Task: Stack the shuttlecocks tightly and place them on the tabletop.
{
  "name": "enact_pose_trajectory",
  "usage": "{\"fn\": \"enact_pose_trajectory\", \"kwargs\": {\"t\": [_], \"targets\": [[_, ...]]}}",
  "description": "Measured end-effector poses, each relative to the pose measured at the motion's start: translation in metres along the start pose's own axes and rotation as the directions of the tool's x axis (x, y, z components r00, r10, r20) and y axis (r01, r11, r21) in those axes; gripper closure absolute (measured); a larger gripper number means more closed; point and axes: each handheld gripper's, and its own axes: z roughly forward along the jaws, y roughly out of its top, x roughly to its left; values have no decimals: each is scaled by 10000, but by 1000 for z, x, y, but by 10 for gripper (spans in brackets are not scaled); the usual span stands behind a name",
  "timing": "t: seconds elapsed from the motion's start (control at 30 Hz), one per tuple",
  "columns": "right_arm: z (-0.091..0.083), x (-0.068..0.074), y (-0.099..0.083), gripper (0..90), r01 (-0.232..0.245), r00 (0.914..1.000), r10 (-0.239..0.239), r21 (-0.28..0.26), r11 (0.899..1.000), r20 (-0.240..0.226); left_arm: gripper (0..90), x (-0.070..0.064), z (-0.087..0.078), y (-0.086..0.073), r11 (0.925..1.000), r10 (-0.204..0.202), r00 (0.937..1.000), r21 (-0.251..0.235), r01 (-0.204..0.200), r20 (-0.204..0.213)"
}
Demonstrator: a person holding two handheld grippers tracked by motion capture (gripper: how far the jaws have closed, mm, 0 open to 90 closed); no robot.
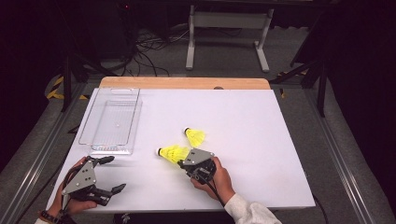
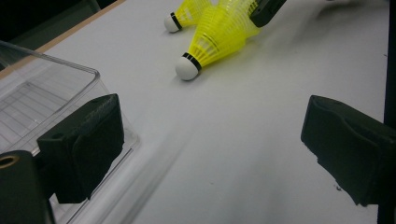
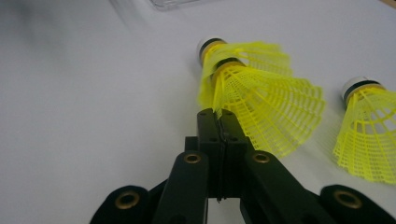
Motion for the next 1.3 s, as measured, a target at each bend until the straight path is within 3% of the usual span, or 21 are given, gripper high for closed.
{"fn": "enact_pose_trajectory", "kwargs": {"t": [0.37,0.73,1.03,1.3], "targets": [[11,-7,4,894,-35,10000,35,-113,9999,36,72,0,0,0,10000,-11,10000,-18,11,33],[25,-7,-1,744,-265,9996,264,112,9996,83,73,0,1,0,10000,-32,10000,-19,32,57],[22,-6,-2,653,-274,9996,274,88,9996,30,73,0,0,0,10000,0,10000,-37,0,45],[5,-6,2,605,-24,10000,26,-315,9995,54,73,0,-1,1,10000,8,10000,-54,-7,44]]}}
